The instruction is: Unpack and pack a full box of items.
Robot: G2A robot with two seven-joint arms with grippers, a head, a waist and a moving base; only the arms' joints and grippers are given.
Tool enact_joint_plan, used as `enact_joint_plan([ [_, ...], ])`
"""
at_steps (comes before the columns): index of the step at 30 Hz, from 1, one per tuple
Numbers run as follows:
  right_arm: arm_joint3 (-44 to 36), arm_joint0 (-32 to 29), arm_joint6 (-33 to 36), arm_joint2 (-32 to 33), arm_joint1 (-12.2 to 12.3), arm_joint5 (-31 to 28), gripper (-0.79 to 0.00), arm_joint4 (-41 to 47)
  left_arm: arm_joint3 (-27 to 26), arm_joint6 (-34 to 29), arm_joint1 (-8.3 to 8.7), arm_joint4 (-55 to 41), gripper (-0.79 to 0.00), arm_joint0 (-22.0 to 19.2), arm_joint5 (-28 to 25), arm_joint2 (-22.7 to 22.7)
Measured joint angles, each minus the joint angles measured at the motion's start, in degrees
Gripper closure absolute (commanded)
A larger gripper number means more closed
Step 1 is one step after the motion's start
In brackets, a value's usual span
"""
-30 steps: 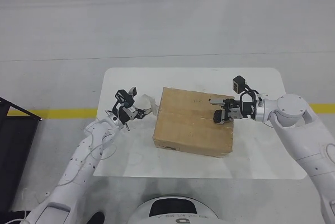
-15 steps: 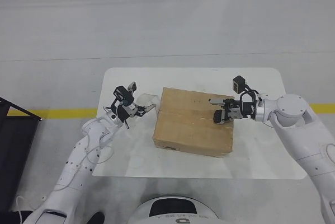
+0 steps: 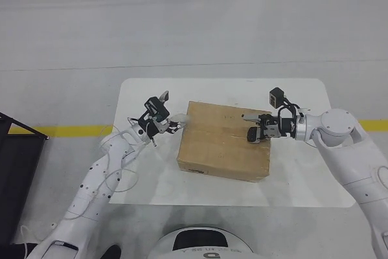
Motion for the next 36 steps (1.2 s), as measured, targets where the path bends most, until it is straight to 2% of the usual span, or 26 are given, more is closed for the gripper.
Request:
enact_joint_plan([
  [10, 0.00, 0.00, 0.00, 0.00, 0.00, 0.00, -0.785, 0.00, -6.76, -7.54, -0.81, 1.04, -0.785, -1.49, 0.80, 4.97],
  [19, 0.00, 0.00, 0.00, 0.00, 0.00, 0.00, -0.785, 0.00, -18.44, -16.65, -1.64, -6.32, -0.785, 1.44, 2.63, 8.37],
  [24, 0.00, 0.00, 0.00, 0.00, 0.00, 0.00, -0.785, 0.00, -24.00, -18.72, -1.56, -9.55, -0.785, 2.96, 0.70, 8.74],
  [27, 0.00, 0.00, 0.00, 0.00, 0.00, 0.00, -0.785, 0.00, -25.85, -18.35, -1.22, -13.17, -0.785, 4.42, -0.77, 6.79],
  [30, 0.00, 0.00, 0.00, 0.00, 0.00, 0.00, -0.785, 0.00, -27.04, -16.98, -0.66, -16.42, -0.785, 6.47, -1.30, 2.92],
  [36, 0.00, 0.00, 0.00, 0.00, 0.00, 0.00, -0.785, 0.00, -25.63, -11.56, 0.82, -20.14, -0.785, 12.58, -0.69, -9.09],
])
